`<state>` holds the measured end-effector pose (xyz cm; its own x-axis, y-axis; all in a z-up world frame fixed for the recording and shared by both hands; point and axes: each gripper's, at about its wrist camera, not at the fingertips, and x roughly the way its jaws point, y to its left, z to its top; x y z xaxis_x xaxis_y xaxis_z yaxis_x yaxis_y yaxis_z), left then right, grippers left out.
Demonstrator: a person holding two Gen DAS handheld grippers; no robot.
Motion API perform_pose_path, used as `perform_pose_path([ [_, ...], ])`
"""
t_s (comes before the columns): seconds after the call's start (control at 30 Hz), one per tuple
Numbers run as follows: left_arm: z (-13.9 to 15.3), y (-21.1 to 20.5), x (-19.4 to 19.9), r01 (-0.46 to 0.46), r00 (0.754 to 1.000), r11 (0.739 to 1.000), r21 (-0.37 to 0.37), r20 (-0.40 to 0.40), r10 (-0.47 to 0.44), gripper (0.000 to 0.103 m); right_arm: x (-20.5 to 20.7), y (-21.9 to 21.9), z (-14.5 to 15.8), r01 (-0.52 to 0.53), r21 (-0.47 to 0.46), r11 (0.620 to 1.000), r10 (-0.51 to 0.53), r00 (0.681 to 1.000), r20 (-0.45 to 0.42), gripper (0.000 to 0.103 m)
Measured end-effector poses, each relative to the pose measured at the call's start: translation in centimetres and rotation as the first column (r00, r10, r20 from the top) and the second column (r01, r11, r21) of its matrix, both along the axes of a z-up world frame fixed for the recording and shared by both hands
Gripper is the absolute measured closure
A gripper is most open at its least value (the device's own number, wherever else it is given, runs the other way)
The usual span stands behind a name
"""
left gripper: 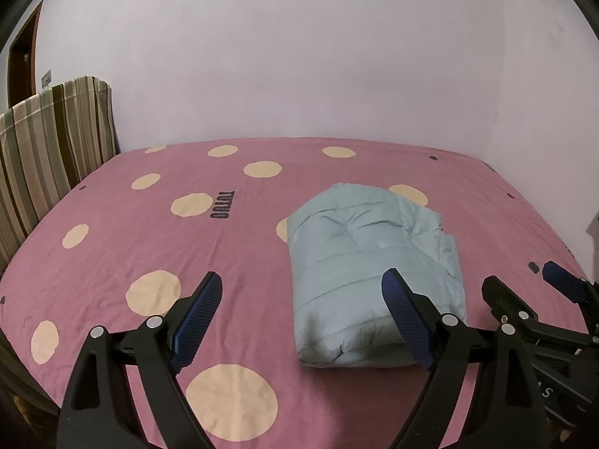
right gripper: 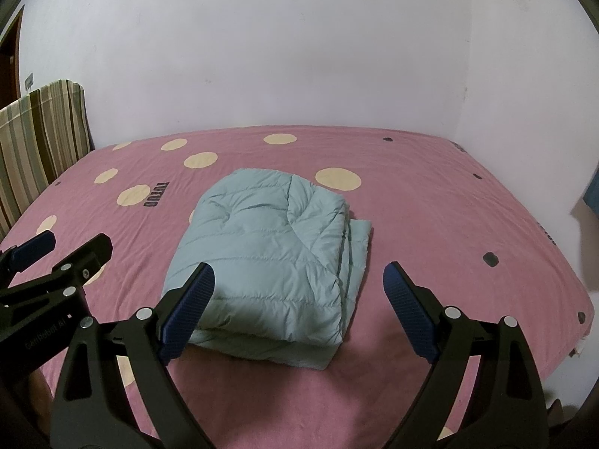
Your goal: Fold large clothes
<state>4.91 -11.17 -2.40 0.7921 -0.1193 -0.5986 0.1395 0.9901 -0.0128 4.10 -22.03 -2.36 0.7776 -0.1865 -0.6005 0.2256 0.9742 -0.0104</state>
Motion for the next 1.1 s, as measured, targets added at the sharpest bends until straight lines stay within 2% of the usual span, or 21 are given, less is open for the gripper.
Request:
perform_pose_path([
  [0.63,-0.6,0.5,0.0,-0.006,1.0,1.0,0.012,0.015,0.006,0.015,0.2,-0.2,-0.5,-0.011,0.0,1.0,0.011,1.0,-0.009,0.012],
  [0.9,-1.8,0.4,1.1,0.005,1.0,1.0,-0.016,-0.006,-0.005,0.014,0.5,-0.3,-1.0,-0.023,0.0,1.0,0.023,1.0,-0.014,0.012],
  [1.1,-2.9,1.9,2.7,-0.034,0.999,0.999,0.0,-0.031,0.034,0.014,1.1,-1.5,-1.3,-0.004,-0.004,1.0,0.004,1.0,-0.015,0.012],
])
